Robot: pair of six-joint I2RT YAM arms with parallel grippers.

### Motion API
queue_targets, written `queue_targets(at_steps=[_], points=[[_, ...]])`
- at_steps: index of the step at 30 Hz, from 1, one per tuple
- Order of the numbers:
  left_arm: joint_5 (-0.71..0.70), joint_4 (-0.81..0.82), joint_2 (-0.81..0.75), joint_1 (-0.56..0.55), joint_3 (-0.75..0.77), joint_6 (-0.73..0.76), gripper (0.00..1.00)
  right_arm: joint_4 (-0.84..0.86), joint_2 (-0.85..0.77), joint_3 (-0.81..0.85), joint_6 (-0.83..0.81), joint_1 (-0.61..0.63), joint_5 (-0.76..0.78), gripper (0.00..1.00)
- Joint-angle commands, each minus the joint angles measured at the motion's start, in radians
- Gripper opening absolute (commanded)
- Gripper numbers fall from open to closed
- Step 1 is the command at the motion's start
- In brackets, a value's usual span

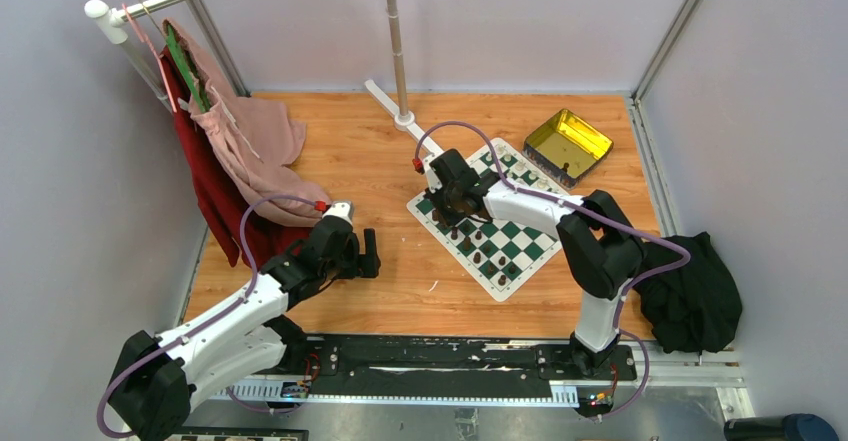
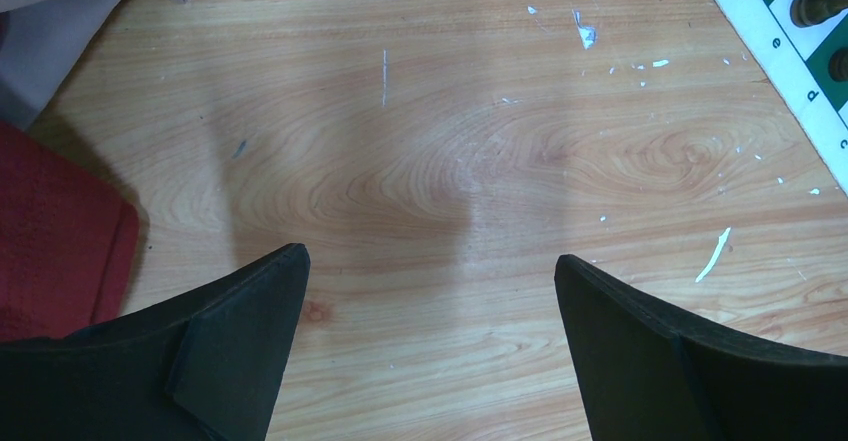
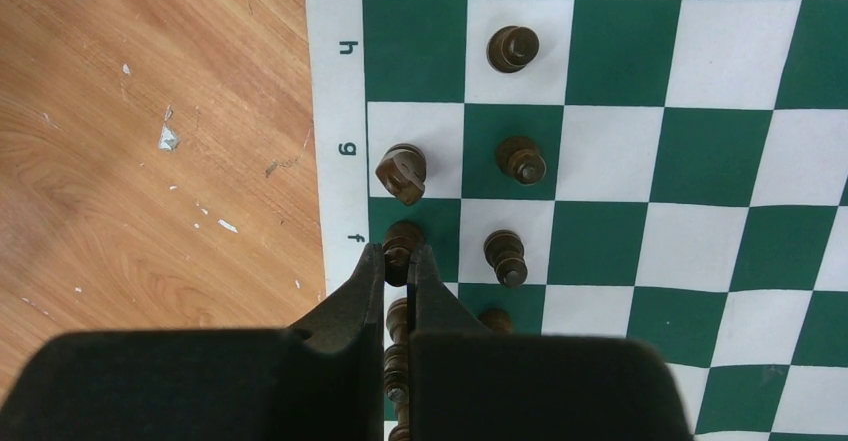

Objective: Set up the chess pieces on the board
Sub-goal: Place the chess piece on the chessboard.

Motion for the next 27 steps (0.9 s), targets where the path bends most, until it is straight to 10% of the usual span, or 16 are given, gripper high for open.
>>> queue_targets(at_steps=[1,12,27], points=[[0.009,0.020,0.006,0.007,-0.014,0.020,1.00,-0.001,0.015,-0.016,-0.004,0.015,0.024,0.02],[0.013,0.026,0.013,0.007,-0.014,0.027,1.00,-0.011,0.007,-0.020,-0.001,0.016,0.028,0.29],[0.017,0.040,0.025,0.006,-0.013,0.028,1.00,-0.050,-0.032,0.016,-0.016,0.015,0.049,0.33]])
